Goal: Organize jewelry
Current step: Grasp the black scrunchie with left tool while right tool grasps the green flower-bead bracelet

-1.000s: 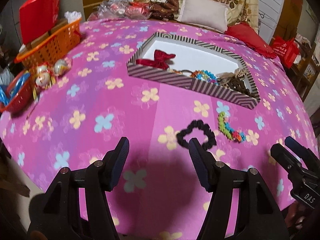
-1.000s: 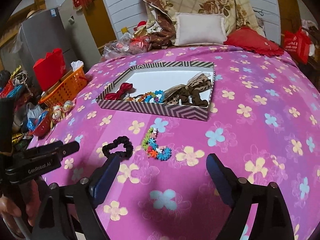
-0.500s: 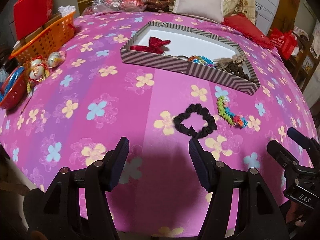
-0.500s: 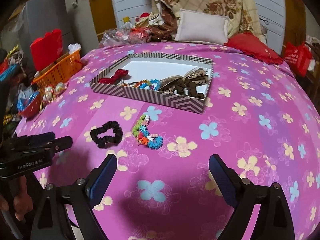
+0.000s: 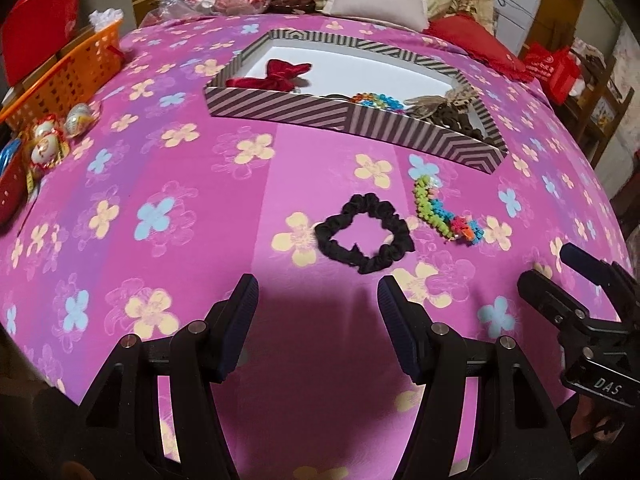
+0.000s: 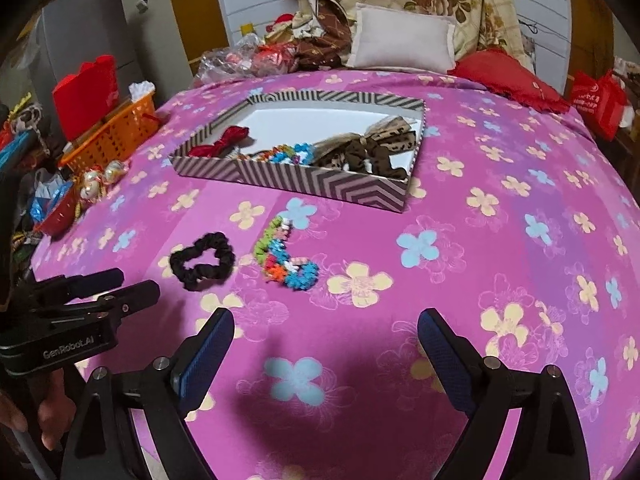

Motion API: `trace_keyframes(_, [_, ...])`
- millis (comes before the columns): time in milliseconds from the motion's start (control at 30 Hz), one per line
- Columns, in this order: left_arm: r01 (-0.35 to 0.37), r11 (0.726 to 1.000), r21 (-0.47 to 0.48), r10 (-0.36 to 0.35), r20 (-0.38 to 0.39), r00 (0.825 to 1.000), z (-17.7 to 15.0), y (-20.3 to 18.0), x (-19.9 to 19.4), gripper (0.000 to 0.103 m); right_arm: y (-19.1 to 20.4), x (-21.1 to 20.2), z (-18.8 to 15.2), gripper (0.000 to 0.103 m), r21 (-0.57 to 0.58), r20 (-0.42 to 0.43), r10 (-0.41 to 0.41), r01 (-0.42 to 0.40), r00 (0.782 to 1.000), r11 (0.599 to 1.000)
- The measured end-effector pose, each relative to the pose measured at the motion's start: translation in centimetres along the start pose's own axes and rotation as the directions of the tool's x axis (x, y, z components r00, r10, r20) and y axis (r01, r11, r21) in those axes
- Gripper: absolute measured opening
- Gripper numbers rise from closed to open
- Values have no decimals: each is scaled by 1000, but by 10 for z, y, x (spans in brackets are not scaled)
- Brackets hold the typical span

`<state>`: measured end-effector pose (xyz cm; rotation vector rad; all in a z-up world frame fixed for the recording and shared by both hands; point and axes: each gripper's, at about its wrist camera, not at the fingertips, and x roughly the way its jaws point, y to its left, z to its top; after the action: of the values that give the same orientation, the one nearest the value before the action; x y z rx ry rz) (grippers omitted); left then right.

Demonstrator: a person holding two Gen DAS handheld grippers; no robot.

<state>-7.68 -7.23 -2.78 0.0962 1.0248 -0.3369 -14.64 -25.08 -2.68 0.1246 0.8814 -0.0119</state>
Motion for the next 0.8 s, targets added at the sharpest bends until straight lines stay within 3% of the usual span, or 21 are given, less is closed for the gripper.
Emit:
trace_keyframes(533, [-8, 991, 133, 8, 1, 1000, 15, -32, 32, 62, -9, 8, 1, 92, -3, 2, 10, -10, 1000, 1000])
trace_keyframes(800, [-45, 997, 68, 46, -18, 999, 25, -11, 46, 58, 0, 22, 8, 92, -42, -5, 50, -50, 999, 998])
